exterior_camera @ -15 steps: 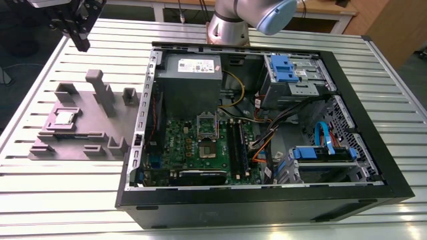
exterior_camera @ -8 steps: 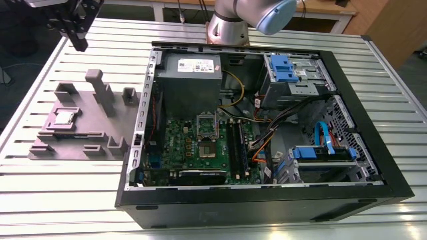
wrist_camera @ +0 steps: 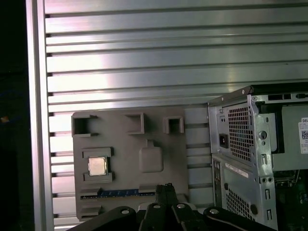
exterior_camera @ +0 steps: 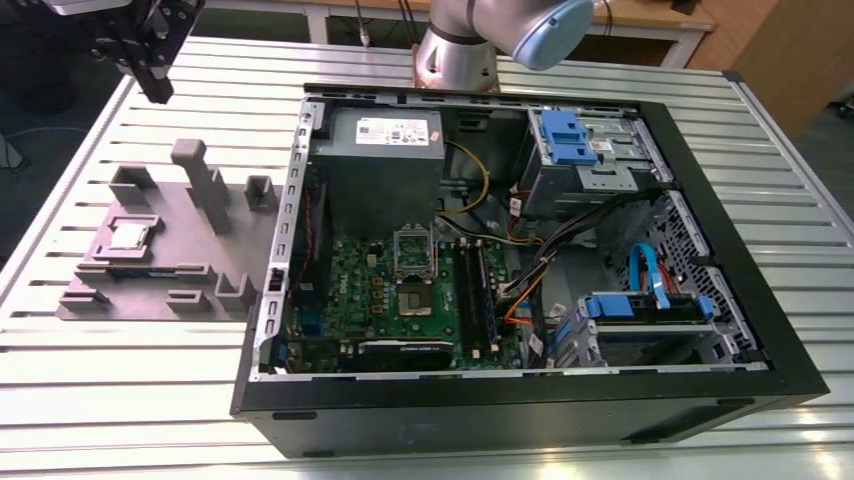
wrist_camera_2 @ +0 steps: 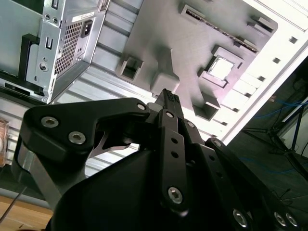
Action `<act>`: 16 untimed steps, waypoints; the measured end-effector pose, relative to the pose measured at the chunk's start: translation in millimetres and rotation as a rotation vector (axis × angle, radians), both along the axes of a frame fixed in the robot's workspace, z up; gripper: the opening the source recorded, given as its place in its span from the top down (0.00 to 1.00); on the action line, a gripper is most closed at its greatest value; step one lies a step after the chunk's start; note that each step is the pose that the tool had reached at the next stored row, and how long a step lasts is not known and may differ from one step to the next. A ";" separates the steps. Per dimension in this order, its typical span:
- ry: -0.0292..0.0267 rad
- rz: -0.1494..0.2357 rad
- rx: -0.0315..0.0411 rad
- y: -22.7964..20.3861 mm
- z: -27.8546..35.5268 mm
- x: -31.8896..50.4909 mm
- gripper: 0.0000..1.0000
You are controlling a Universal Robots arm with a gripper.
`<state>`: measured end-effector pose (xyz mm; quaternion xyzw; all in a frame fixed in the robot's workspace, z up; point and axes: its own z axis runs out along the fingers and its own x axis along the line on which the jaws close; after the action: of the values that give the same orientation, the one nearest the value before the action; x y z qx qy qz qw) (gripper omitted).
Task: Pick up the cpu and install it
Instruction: 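Reach for the cpu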
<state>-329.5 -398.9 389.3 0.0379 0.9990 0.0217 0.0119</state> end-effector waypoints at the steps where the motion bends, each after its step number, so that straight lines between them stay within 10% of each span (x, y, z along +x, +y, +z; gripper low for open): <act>1: 0.0001 0.000 -0.0001 0.0 0.0 -0.5 0.89; 16: 0.0003 0.000 -0.0001 0.0 -0.4 -9.9 0.89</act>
<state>-339.5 -398.9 388.9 0.0379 0.9990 0.0216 0.0117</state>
